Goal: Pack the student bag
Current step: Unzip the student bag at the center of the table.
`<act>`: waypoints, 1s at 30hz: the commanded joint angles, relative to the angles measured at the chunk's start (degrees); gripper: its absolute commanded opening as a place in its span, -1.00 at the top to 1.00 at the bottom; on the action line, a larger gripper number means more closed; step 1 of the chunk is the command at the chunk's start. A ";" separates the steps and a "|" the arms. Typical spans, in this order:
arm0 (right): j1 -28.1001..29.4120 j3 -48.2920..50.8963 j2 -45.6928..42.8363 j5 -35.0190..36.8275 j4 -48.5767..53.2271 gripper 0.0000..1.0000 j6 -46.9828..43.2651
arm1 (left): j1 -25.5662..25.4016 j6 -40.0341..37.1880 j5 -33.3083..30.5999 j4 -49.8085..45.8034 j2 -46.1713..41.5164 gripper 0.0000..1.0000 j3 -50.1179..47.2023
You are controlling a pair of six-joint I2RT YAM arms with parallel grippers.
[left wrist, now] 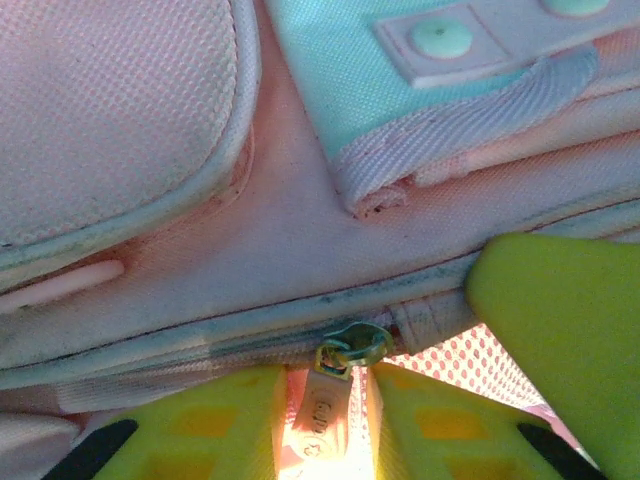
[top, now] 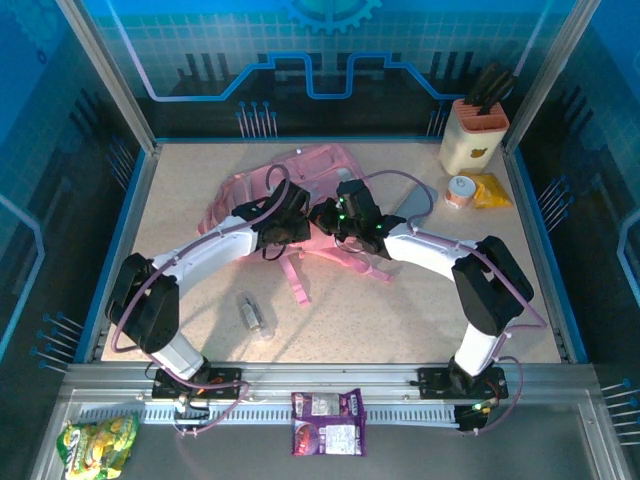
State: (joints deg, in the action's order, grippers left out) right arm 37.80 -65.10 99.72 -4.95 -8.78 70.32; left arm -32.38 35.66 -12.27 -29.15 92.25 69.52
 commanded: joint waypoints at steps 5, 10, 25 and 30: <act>-0.88 -0.22 -1.52 -0.98 -5.91 1.00 -1.83 | 2.10 -3.47 1.04 1.09 0.38 0.67 1.58; -2.75 1.60 -3.24 -0.85 -5.39 1.00 -2.85 | 5.41 -5.07 2.00 0.31 -3.94 0.91 -1.95; -3.79 0.63 -3.42 -2.27 -3.27 1.00 -6.34 | 11.55 -11.67 12.72 4.51 -2.12 0.85 -6.93; -2.12 0.71 -3.60 -2.41 -0.75 1.00 -6.58 | 11.64 -13.11 11.22 6.82 -0.81 0.19 -6.71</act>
State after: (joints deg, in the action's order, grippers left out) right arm 34.06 -63.31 96.62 -7.79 -10.96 65.10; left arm -20.62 24.88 -2.46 -26.17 90.54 62.65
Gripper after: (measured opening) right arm 0.063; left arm 0.388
